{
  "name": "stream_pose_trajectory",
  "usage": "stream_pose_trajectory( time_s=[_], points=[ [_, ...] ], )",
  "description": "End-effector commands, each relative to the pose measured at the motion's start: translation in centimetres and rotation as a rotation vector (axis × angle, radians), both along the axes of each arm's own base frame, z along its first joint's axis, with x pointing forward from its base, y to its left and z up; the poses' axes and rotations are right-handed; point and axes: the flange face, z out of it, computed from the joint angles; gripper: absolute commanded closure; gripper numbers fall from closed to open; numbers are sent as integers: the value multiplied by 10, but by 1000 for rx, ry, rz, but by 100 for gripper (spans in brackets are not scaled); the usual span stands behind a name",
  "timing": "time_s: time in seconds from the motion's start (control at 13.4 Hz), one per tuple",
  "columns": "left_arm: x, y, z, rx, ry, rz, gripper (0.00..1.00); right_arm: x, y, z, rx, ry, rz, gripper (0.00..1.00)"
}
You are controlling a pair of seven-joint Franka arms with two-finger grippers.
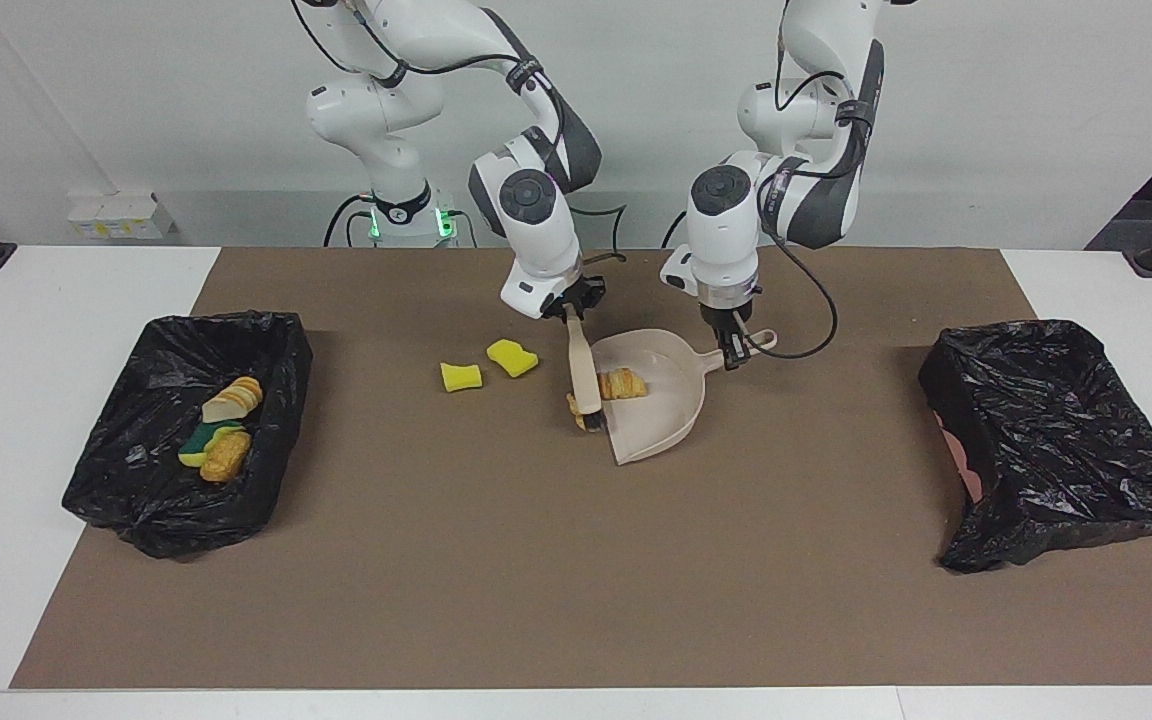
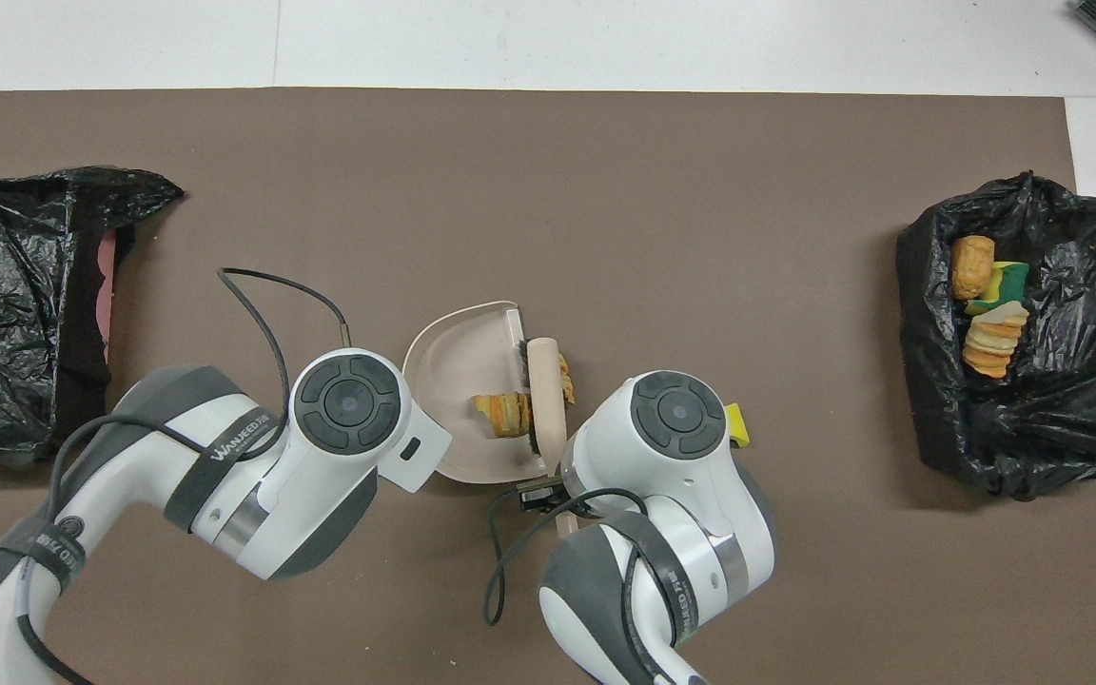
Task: Sweep and dump trash in bin
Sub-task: 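Draw the brush back toward the remaining scraps with the right gripper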
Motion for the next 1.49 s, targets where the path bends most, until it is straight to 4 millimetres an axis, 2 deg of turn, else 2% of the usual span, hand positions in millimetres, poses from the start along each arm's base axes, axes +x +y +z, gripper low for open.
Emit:
stream_pose_trajectory(
  time_s=[0.0, 0.15, 0.3, 0.45, 0.6, 0.67, 0.82, 0.97, 1.26, 1.34, 1.41],
  points=[
    [-11, 7, -2, 6, 1, -21, 100, 18, 5, 23, 114, -4, -4, 100],
    [-12, 6, -1, 5, -2, -24, 100, 24, -17, 46, 109, 29, -15, 100],
    [-12, 6, -2, 6, 0, -24, 100, 32, -52, 67, 78, 80, -36, 100],
    [-13, 5, -2, 7, -1, -27, 100, 33, -89, 76, -9, 109, -52, 100],
    [-13, 4, -2, 9, 12, -82, 100, 28, -116, 68, -138, 127, -115, 100],
    [-14, 3, -2, 10, 13, -94, 100, 19, -131, 59, -187, 143, -155, 100],
    [-15, 1, -2, 9, 12, -99, 100, 7, -169, 46, -221, 171, -228, 100],
    [-20, -5, 1, 12, 8, -112, 100, -15, -188, 34, -256, 190, -294, 100],
    [-26, -11, 1, 15, 5, -121, 100, -65, -207, 12, -300, 140, -383, 100],
    [-26, -11, 1, 15, 5, -123, 100, -74, -205, 7, -316, 143, -413, 100],
    [-26, -11, 1, 17, 8, -127, 100, -79, -195, -1, -333, 145, -443, 100]
  ],
)
